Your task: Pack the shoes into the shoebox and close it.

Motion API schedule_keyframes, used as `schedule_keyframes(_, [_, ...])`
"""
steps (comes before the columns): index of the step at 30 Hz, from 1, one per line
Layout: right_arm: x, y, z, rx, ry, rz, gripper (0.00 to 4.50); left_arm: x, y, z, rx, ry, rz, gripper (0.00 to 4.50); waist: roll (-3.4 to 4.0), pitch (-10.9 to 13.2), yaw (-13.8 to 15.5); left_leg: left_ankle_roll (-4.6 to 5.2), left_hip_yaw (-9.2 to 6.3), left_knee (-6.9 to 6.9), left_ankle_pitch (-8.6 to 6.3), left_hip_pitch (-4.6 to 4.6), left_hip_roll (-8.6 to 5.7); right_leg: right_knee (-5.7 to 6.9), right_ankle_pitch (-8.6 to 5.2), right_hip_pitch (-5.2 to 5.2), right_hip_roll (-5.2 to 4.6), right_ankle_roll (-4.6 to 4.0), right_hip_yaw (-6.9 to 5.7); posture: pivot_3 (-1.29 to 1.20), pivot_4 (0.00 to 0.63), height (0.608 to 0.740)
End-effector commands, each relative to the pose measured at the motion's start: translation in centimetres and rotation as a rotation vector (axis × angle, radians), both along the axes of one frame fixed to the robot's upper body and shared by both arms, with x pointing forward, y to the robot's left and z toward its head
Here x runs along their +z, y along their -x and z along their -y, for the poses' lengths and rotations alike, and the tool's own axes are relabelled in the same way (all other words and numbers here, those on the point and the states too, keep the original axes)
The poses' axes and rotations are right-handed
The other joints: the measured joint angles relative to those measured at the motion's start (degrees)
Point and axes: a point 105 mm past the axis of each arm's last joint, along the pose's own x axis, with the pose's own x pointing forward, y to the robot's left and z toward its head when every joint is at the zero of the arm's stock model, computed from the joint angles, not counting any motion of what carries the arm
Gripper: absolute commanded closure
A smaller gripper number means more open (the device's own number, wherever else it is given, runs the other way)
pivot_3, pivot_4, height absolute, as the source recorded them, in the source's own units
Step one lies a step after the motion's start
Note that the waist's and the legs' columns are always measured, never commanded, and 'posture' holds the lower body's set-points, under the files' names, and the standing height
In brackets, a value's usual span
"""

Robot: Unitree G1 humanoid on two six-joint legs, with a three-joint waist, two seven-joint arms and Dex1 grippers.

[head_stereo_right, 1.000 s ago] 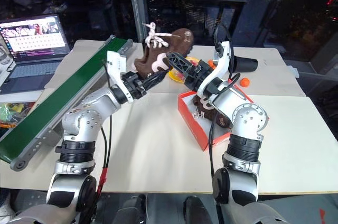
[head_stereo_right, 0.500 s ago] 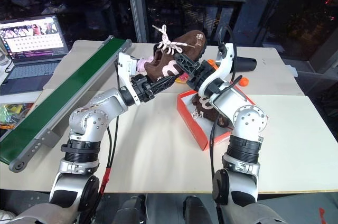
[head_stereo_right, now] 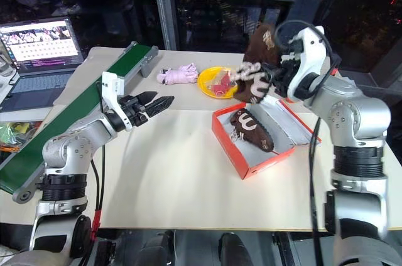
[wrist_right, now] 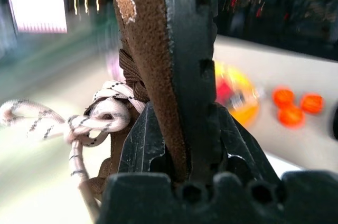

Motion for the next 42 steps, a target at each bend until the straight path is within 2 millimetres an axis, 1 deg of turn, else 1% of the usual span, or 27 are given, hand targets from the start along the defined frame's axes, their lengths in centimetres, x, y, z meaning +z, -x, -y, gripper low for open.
schedule_keyframes(1, [-2.9, 0.9, 1.2, 0.081, 0.123, -0.099, 4.06, 0.5, 0.8, 0.5, -0.008, -0.036, 0.042, 0.0, 0.0, 0.0, 0.0, 0.0, 0.01, 0.01, 0.0, 0.0, -0.01, -0.02, 0.0, 0.02, -0.01, 0.0, 0.02, 0.0, 0.15, 0.736])
schedule_keyframes(3, [-4.8, 1.4, 1.7, 0.107, 0.151, -0.164, 4.06, 0.2, 0.9, 0.7, -0.005, -0.036, 0.036, 0.0, -0.01, 0.0, 0.1, 0.0, 0.01, 0.03, 0.0, 0.0, -0.02, -0.01, 0.0, 0.03, -0.02, 0.01, 0.02, 0.0, 0.15, 0.736])
schedule_keyframes(7, [-7.4, 2.3, 1.9, 0.154, 0.191, -0.259, 4.06, -0.5, 1.3, 0.7, 0.005, -0.046, 0.019, 0.0, 0.0, 0.0, -0.1, 0.0, 0.01, 0.05, 0.0, 0.0, -0.02, 0.01, -0.01, 0.01, -0.01, 0.02, 0.04, 0.0, 0.15, 0.736])
schedule_keyframes(8, [-7.9, 2.3, 2.0, 0.16, 0.198, -0.274, 4.06, -0.6, 1.4, 0.7, 0.007, -0.048, 0.015, 0.0, 0.0, 0.0, -0.1, 0.0, 0.01, 0.05, 0.0, 0.0, -0.02, 0.02, 0.0, 0.01, 0.0, 0.02, 0.05, 0.0, 0.15, 0.736])
schedule_keyframes(10, [-10.1, 2.2, 1.9, 0.164, 0.231, -0.315, 4.06, -0.7, 1.5, 0.7, 0.016, -0.045, 0.013, 0.0, 0.0, 0.0, -0.1, 0.0, 0.0, 0.05, 0.0, 0.02, -0.02, 0.03, -0.01, 0.01, 0.01, 0.02, 0.05, 0.0, 0.15, 0.736])
schedule_keyframes(13, [-11.8, 2.0, 1.5, 0.187, 0.26, -0.341, 4.06, -0.7, 1.6, 0.8, 0.021, -0.043, 0.011, 0.0, -0.01, 0.0, 0.1, -0.01, 0.0, 0.07, 0.0, 0.06, -0.02, 0.02, -0.01, 0.07, 0.0, 0.03, 0.04, 0.0, 0.15, 0.736])
schedule_keyframes(16, [-13.7, 1.5, -1.1, 0.293, 0.346, -0.355, 4.06, -0.9, 1.8, 0.6, 0.035, -0.043, 0.007, 0.0, -0.01, 0.0, 0.1, -0.01, 0.0, 0.09, 0.0, 0.07, -0.04, 0.03, -0.02, 0.07, -0.01, 0.04, 0.04, 0.0, 0.15, 0.736])
schedule_keyframes(17, [-14.0, 1.4, -1.6, 0.318, 0.37, -0.356, 4.06, -0.9, 1.9, 0.5, 0.039, -0.044, 0.006, 0.0, -0.01, 0.0, 0.0, -0.01, 0.0, 0.09, 0.0, 0.07, -0.04, 0.03, -0.02, 0.07, 0.0, 0.04, 0.04, 0.0, 0.15, 0.736])
schedule_keyframes(19, [-14.9, 1.1, -2.6, 0.36, 0.403, -0.373, 4.06, -1.1, 2.0, 0.4, 0.048, -0.051, 0.004, 0.0, -0.11, -0.1, -0.2, -0.01, -0.01, 0.09, 0.0, 0.1, -0.03, 0.04, -0.01, 0.1, 0.02, 0.04, 0.05, 0.0, 0.15, 0.736])
schedule_keyframes(22, [-16.7, 0.8, -3.4, 0.408, 0.492, -0.401, 4.06, -1.2, 2.2, 0.5, 0.057, -0.051, 0.002, 0.0, -0.19, -0.1, -0.5, -0.01, -0.02, 0.09, -0.01, 0.39, -0.02, 0.01, -0.01, 0.37, 0.03, 0.04, 0.05, 0.0, 0.15, 0.736])
schedule_keyframes(24, [-18.1, 0.9, -3.8, 0.45, 0.534, -0.435, 3.07, -1.4, 2.4, 0.4, 0.066, -0.051, 0.0, 0.0, -0.41, -0.2, -0.7, -0.02, -0.02, 0.02, -0.03, 0.92, -0.02, -0.08, -0.13, 0.88, 0.04, 0.16, 0.04, 0.0, 0.15, 0.736])
schedule_keyframes(25, [-18.8, 1.0, -4.1, 0.473, 0.55, -0.451, 2.8, -1.5, 2.5, 0.3, 0.072, -0.052, -0.002, 0.0, -0.44, -0.3, -0.6, -0.05, -0.02, -0.03, -0.05, 1.05, -0.02, -0.08, -0.3, 0.95, 0.04, 0.33, 0.04, 0.0, 0.15, 0.736])
schedule_keyframes(27, [-19.7, 1.0, -4.7, 0.495, 0.568, -0.468, 2.19, -1.8, 2.8, 0.2, 0.081, -0.057, -0.009, 0.0, -0.43, -0.3, -0.4, -0.08, -0.02, -0.04, -0.06, 1.07, -0.02, -0.03, -0.32, 0.94, 0.02, 0.31, 0.04, 0.0, 0.15, 0.736])
schedule_keyframes(28, [-19.9, 0.9, -4.9, 0.499, 0.572, -0.471, 1.78, -1.9, 2.8, 0.2, 0.084, -0.058, -0.011, 0.0, -0.42, -0.3, -0.4, -0.07, -0.02, -0.05, -0.05, 1.06, -0.02, 0.0, -0.31, 0.91, 0.02, 0.29, 0.05, 0.0, 0.15, 0.736])
schedule_keyframes(30, [-19.8, 0.4, -5.2, 0.495, 0.563, -0.463, 1.05, -2.0, 3.0, 0.3, 0.085, -0.059, -0.013, 0.0, -0.47, -0.3, -0.3, -0.06, -0.02, -0.04, -0.05, 1.07, -0.02, 0.01, -0.28, 0.94, 0.02, 0.21, 0.06, 0.0, 0.15, 0.736])
schedule_keyframes(32, [-18.9, -0.4, -5.7, 0.477, 0.543, -0.43, 0.47, -2.2, 3.3, 0.3, 0.087, -0.059, -0.018, 0.0, -0.48, -0.3, -0.4, -0.06, -0.02, -0.05, -0.05, 1.06, -0.03, 0.01, -0.18, 0.93, 0.02, 0.02, 0.06, 0.0, 0.15, 0.736])
schedule_keyframes(33, [-18.5, -0.7, -5.8, 0.47, 0.53, -0.416, 0.08, -2.2, 3.4, 0.3, 0.088, -0.058, -0.02, 0.0, -0.48, -0.3, -0.5, -0.06, -0.02, -0.05, -0.05, 1.06, -0.02, 0.01, -0.16, 0.93, 0.02, -0.01, 0.06, 0.0, 0.15, 0.736])
schedule_keyframes(35, [-17.2, -1.3, -5.8, 0.45, 0.504, -0.388, 0.03, -2.4, 3.5, 0.3, 0.088, -0.064, -0.025, 0.0, -0.48, -0.3, -0.5, -0.06, -0.02, -0.06, -0.05, 1.06, -0.02, 0.03, -0.16, 0.92, 0.02, -0.02, 0.06, 0.0, 0.15, 0.736])
schedule_keyframes(36, [-16.2, -1.7, -5.7, 0.428, 0.496, -0.358, 0.03, -2.6, 3.5, 0.4, 0.081, -0.071, -0.03, 0.0, -0.48, -0.3, -0.5, -0.06, -0.02, -0.06, -0.05, 1.07, -0.02, 0.05, -0.16, 0.9, 0.03, -0.02, 0.06, 0.0, 0.15, 0.736])
schedule_keyframes(37, [-14.8, -2.2, -5.6, 0.397, 0.464, -0.327, 0.03, -2.7, 3.6, 0.5, 0.069, -0.081, -0.034, 0.0, -0.47, -0.3, -0.5, -0.06, -0.02, -0.07, -0.05, 1.07, -0.02, 0.06, -0.16, 0.88, 0.03, -0.02, 0.06, 0.0, 0.15, 0.736])
schedule_keyframes(38, [-13.1, -2.3, -5.7, 0.389, 0.418, -0.303, 0.03, -2.9, 3.7, 0.7, 0.052, -0.092, -0.038, 0.0, -0.47, -0.3, -0.5, -0.07, -0.02, -0.07, -0.05, 1.06, -0.02, 0.07, -0.16, 0.86, 0.03, -0.02, 0.06, 0.0, 0.15, 0.736])
schedule_keyframes(39, [-11.3, -2.1, -5.8, 0.388, 0.36, -0.286, 0.03, -3.0, 3.7, 0.8, 0.033, -0.107, -0.043, 0.0, -0.43, -0.3, -0.5, -0.07, -0.01, -0.07, -0.05, 1.05, -0.03, 0.07, -0.16, 0.85, 0.03, -0.02, 0.06, 0.0, 0.15, 0.736])
schedule_keyframes(40, [-10.1, -1.9, -5.9, 0.393, 0.323, -0.279, 0.03, -3.1, 3.7, 0.9, 0.022, -0.117, -0.046, 0.0, -0.32, -0.2, -0.5, -0.07, -0.01, -0.07, -0.05, 0.99, -0.03, 0.07, -0.16, 0.79, 0.02, -0.02, 0.07, 0.0, 0.15, 0.736])
schedule_keyframes(41, [-8.6, -1.4, -6.2, 0.394, 0.237, -0.294, 0.03, -3.3, 3.7, 1.0, 0.002, -0.143, -0.047, 0.0, -0.25, -0.1, -0.4, -0.07, -0.01, -0.06, -0.05, 0.89, -0.04, 0.08, -0.16, 0.72, 0.02, -0.03, 0.08, 0.0, 0.15, 0.736])
schedule_keyframes(42, [-7.5, -0.8, -6.5, 0.404, 0.175, -0.309, 0.03, -3.5, 3.7, 1.1, -0.014, -0.166, -0.049, 0.0, -0.18, -0.1, -0.3, -0.07, -0.01, -0.07, -0.05, 0.86, -0.04, 0.09, -0.16, 0.69, 0.02, -0.03, 0.08, 0.0, 0.15, 0.736])
